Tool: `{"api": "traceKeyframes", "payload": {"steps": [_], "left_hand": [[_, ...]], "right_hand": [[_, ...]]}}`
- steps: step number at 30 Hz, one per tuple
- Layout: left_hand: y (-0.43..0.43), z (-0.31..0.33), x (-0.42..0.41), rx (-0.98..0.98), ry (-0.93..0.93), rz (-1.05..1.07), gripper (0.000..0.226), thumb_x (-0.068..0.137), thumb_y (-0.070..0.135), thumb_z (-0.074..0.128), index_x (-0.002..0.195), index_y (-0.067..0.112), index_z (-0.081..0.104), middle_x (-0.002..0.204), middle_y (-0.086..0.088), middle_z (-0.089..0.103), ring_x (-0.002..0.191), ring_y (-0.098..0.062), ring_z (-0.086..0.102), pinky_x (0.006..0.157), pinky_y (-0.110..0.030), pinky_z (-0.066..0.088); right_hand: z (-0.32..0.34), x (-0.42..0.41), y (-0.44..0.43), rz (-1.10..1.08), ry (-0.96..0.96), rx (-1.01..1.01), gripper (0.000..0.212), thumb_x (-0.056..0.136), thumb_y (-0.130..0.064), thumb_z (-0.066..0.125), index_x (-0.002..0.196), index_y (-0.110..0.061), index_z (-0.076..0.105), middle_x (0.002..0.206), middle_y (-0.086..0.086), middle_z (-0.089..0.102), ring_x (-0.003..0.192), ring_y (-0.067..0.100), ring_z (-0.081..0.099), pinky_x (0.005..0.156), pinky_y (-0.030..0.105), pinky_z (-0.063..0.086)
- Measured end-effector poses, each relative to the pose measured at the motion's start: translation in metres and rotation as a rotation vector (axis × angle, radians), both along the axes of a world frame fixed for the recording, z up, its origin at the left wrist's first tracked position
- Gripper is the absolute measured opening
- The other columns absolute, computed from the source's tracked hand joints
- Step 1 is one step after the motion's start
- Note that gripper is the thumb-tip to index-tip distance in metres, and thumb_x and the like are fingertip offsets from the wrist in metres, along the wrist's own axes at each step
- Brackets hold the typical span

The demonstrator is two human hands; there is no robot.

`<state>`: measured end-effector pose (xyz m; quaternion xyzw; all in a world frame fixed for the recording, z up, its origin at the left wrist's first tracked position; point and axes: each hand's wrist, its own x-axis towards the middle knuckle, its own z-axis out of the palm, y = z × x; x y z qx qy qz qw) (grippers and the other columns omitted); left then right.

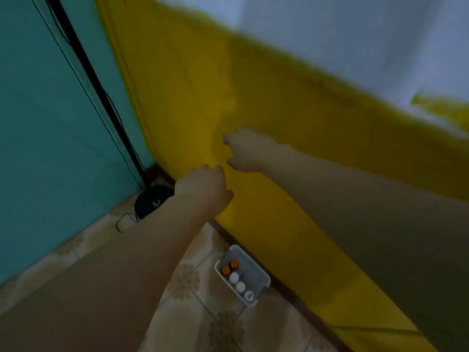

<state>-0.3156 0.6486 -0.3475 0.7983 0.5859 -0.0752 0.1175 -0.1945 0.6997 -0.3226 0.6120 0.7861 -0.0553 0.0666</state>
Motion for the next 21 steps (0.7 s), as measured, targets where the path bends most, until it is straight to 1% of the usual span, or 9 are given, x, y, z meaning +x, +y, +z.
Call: {"api": "traceKeyframes", "payload": {"steps": [2,4,5,7,10,13,15,17,21], "left_hand": [[-0.010,0.050,0.000,0.053,-0.020,0.012,0.033,0.096,0.046,0.045,0.095,0.013,0.039,0.105,-0.013,0.049,0.098,-0.032,0.051,0.074,-0.041,0.046],[-0.021,0.096,0.003,0.100,-0.030,0.027,0.034,0.095,0.046,0.046,0.100,0.012,0.043,0.106,-0.012,0.050,0.101,-0.032,0.051,0.073,-0.038,0.044],[-0.026,0.118,0.004,0.118,-0.038,0.033,0.036,0.095,0.046,0.046,0.105,0.011,0.045,0.108,-0.012,0.050,0.102,-0.032,0.051,0.073,-0.037,0.043],[-0.040,0.158,0.008,0.159,-0.061,0.034,0.039,0.094,0.046,0.048,0.109,0.011,0.047,0.111,-0.012,0.051,0.105,-0.032,0.051,0.073,-0.037,0.043],[-0.067,0.209,0.016,0.207,-0.097,0.008,0.038,0.093,0.046,0.049,0.107,0.011,0.047,0.111,-0.012,0.053,0.103,-0.030,0.052,0.070,-0.035,0.041],[-0.102,0.251,0.024,0.249,-0.121,-0.046,0.032,0.093,0.043,0.050,0.103,0.013,0.047,0.112,-0.010,0.055,0.103,-0.028,0.053,0.069,-0.033,0.039],[-0.127,0.272,0.032,0.280,-0.147,-0.110,0.031,0.093,0.042,0.050,0.101,0.013,0.045,0.108,-0.008,0.054,0.096,-0.025,0.053,0.069,-0.033,0.040],[-0.152,0.289,0.043,0.304,-0.154,-0.193,0.032,0.093,0.041,0.050,0.103,0.011,0.045,0.101,-0.007,0.051,0.088,-0.023,0.049,0.068,-0.032,0.039],[-0.203,0.314,0.080,0.329,-0.162,-0.343,0.034,0.093,0.042,0.050,0.107,0.011,0.047,0.098,-0.006,0.049,0.091,-0.024,0.052,0.071,-0.033,0.043]], "right_hand": [[0.051,0.002,-0.011,-0.003,-0.002,0.061,0.039,0.092,-0.019,0.053,0.130,-0.013,0.047,0.127,0.015,0.045,0.116,0.035,0.049,0.081,0.038,0.046],[0.103,0.007,-0.026,-0.017,-0.012,0.109,0.043,0.090,-0.020,0.054,0.132,-0.014,0.046,0.129,0.016,0.046,0.120,0.035,0.048,0.089,0.039,0.046],[0.127,0.010,-0.035,-0.027,-0.013,0.129,0.044,0.089,-0.020,0.055,0.132,-0.014,0.047,0.130,0.016,0.047,0.121,0.035,0.048,0.091,0.038,0.045],[0.170,0.017,-0.056,-0.044,-0.007,0.159,0.043,0.088,-0.019,0.054,0.131,-0.014,0.047,0.128,0.015,0.048,0.120,0.034,0.049,0.089,0.037,0.045],[0.223,0.027,-0.093,-0.088,-0.013,0.165,0.042,0.088,-0.019,0.055,0.129,-0.015,0.049,0.122,0.013,0.051,0.112,0.031,0.053,0.082,0.036,0.047],[0.267,0.040,-0.140,-0.162,-0.023,0.169,0.042,0.087,-0.021,0.056,0.128,-0.016,0.050,0.119,0.010,0.052,0.107,0.028,0.055,0.083,0.037,0.050],[0.291,0.053,-0.175,-0.217,-0.044,0.175,0.042,0.089,-0.022,0.056,0.130,-0.016,0.049,0.121,0.009,0.051,0.110,0.028,0.054,0.083,0.035,0.049],[0.311,0.069,-0.213,-0.305,-0.052,0.193,0.040,0.091,-0.022,0.055,0.130,-0.015,0.049,0.121,0.009,0.051,0.110,0.028,0.054,0.082,0.035,0.049],[0.337,0.103,-0.292,-0.474,-0.095,0.225,0.037,0.090,-0.017,0.052,0.127,-0.013,0.052,0.121,0.009,0.053,0.105,0.026,0.058,0.077,0.033,0.049]]}}
